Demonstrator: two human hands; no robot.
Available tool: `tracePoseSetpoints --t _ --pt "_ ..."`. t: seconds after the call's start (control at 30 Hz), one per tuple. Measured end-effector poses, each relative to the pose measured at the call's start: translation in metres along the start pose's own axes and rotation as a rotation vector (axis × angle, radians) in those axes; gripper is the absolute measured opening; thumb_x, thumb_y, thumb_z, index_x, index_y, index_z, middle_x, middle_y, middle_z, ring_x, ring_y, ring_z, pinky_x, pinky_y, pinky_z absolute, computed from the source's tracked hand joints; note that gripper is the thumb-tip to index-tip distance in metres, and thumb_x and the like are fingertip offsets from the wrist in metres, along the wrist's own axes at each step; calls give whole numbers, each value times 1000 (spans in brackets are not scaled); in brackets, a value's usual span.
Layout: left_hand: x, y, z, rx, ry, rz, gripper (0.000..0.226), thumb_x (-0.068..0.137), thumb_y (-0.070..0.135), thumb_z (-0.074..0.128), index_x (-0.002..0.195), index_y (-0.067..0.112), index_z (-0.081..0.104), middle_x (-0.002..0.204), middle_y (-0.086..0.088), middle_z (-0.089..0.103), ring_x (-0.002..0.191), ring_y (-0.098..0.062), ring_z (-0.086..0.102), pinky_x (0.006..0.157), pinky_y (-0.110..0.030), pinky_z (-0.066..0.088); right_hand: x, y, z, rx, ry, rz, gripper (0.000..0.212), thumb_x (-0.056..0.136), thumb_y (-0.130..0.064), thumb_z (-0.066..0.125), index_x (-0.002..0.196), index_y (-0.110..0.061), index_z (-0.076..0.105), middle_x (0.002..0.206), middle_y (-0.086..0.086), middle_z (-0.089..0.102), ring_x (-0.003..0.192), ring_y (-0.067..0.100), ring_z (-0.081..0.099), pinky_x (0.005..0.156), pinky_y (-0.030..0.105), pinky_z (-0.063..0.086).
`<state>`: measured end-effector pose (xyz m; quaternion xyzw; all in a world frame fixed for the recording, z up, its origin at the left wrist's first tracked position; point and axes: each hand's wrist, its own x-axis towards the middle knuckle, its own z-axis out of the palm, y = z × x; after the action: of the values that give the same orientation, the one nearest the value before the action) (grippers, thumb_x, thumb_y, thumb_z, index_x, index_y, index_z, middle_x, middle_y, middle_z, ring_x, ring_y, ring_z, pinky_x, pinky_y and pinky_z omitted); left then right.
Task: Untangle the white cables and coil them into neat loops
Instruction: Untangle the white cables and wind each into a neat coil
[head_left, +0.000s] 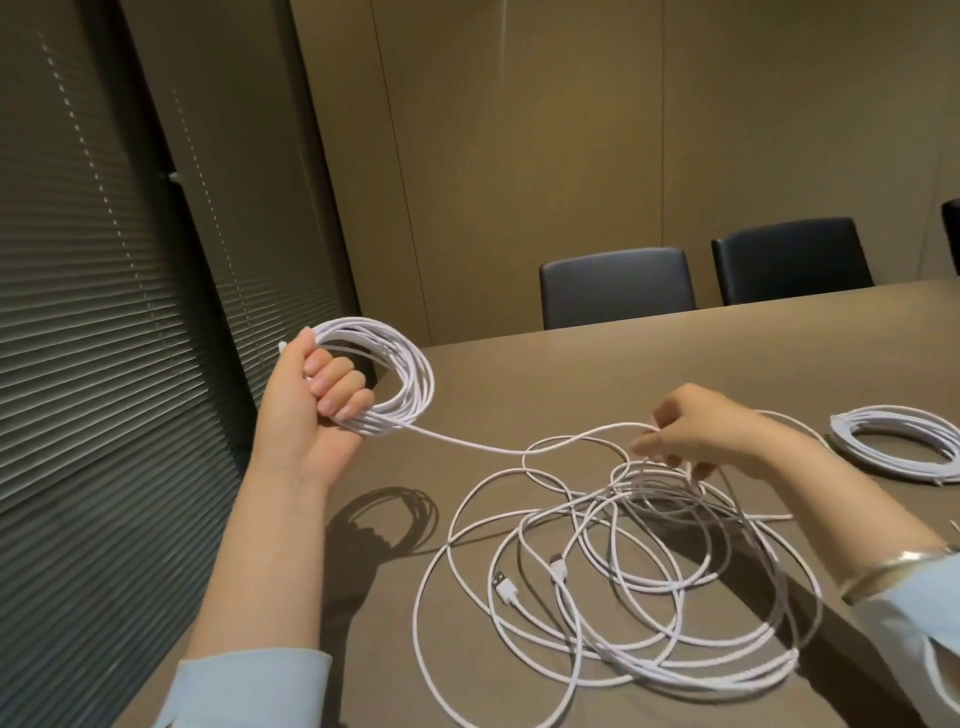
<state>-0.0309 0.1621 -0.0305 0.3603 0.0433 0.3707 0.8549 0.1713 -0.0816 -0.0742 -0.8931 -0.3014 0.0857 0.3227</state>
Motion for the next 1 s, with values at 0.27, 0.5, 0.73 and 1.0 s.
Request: tracePoseSetpoints --t 0.27,0.5,0.73,1.0 --pt "3 -5 -1 88 -21 -34 47 100 32 47 57 23 32 42 9 22 33 -7 18 34 -17 16 -12 -25 -13 405 -19 -206 20 95 -23 59 94 -8 73 79 6 71 63 12 62 50 23 46" --pt "-1 -36 22 305 -113 -143 47 99 29 49 57 21 32 40 8 22 31 -5 18 30 -18 16 -33 -69 0 650 116 -429 19 96 -21 58 103 -6 68 80 7 67 54 13 57 44 24 36" --pt "-15 -69 48 494 -218 -175 42 89 43 61 62 19 41 43 5 25 30 -6 20 32 -14 16 -42 -91 26 607 166 -619 13 96 -17 59 104 -13 68 75 9 69 54 19 63 43 13 38" --pt "-20 -72 52 530 -175 -103 37 81 47 70 62 17 58 50 -1 45 32 -9 31 36 -18 28 -49 -95 40 536 -40 -677 38 95 -1 50 106 -36 61 82 -12 62 69 20 71 53 27 55"
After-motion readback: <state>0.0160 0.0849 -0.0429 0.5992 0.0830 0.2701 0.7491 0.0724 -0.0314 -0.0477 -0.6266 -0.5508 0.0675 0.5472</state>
